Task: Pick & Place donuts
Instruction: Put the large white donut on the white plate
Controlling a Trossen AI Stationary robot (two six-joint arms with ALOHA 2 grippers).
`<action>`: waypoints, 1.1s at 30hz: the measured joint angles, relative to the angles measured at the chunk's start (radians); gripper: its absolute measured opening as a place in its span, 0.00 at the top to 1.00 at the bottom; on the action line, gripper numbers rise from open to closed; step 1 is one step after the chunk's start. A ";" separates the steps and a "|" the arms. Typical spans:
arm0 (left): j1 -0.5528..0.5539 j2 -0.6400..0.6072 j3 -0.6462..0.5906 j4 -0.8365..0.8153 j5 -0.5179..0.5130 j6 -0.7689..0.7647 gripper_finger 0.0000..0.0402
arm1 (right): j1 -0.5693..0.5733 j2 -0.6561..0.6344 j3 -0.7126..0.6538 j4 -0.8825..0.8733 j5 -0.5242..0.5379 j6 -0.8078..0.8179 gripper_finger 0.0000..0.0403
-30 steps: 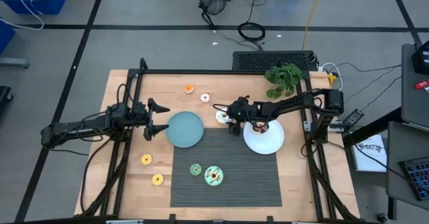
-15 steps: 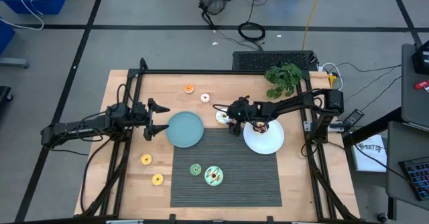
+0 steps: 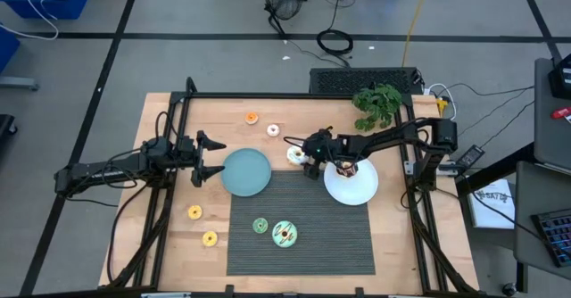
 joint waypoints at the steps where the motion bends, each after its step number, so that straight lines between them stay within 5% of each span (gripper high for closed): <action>1: 0.000 0.000 0.000 0.000 0.000 0.000 0.06 | 0.000 0.000 0.000 0.000 0.000 0.000 0.12; 15: 0.000 0.000 0.000 0.000 0.000 0.000 0.06 | 0.000 0.000 -0.103 0.187 -0.001 0.000 0.12; 33: 0.000 0.000 0.000 0.000 0.000 0.000 0.06 | 0.001 0.000 -0.105 0.195 -0.002 -0.001 0.21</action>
